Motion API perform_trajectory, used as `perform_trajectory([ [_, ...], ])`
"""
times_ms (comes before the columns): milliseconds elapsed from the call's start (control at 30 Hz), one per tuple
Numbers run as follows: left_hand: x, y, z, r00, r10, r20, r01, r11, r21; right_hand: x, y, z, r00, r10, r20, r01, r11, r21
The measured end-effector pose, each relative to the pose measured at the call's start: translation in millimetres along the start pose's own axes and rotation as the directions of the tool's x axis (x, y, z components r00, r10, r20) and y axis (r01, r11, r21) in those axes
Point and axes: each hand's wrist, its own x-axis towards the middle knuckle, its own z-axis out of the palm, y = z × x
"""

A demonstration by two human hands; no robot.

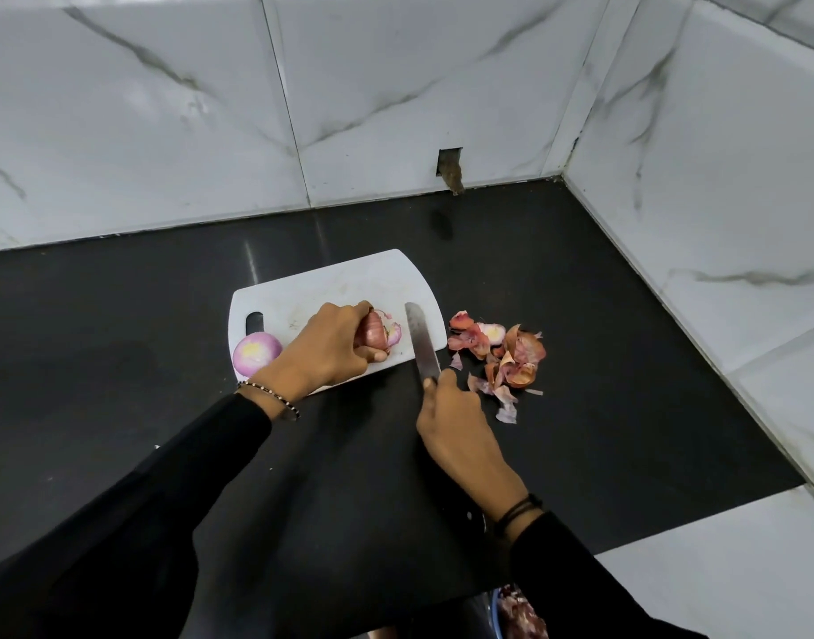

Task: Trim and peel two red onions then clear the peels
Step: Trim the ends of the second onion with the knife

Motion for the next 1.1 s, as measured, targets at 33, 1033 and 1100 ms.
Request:
perform_trajectory([
  [33,-1.5,-2.5,0.4,1.0,0.001,-0.005,-0.001,1.0,-0.026,-0.9,-0.6,-3.4,1.0,-0.007,0.0,0.007,0.999,0.038],
  [1033,10.0,7.2,6.1,0.998,0.067,-0.001,-0.067,0.998,0.011,19.4,-48.0,-32.7,0.974,-0.032,0.222,0.048,0.997,-0.067],
  [1100,15.0,9.2,6.7,0.998,0.069,0.0,-0.069,0.997,0.036,23.0,-49.2,-30.5,0.979,-0.031,0.201,0.057,0.991,-0.123],
])
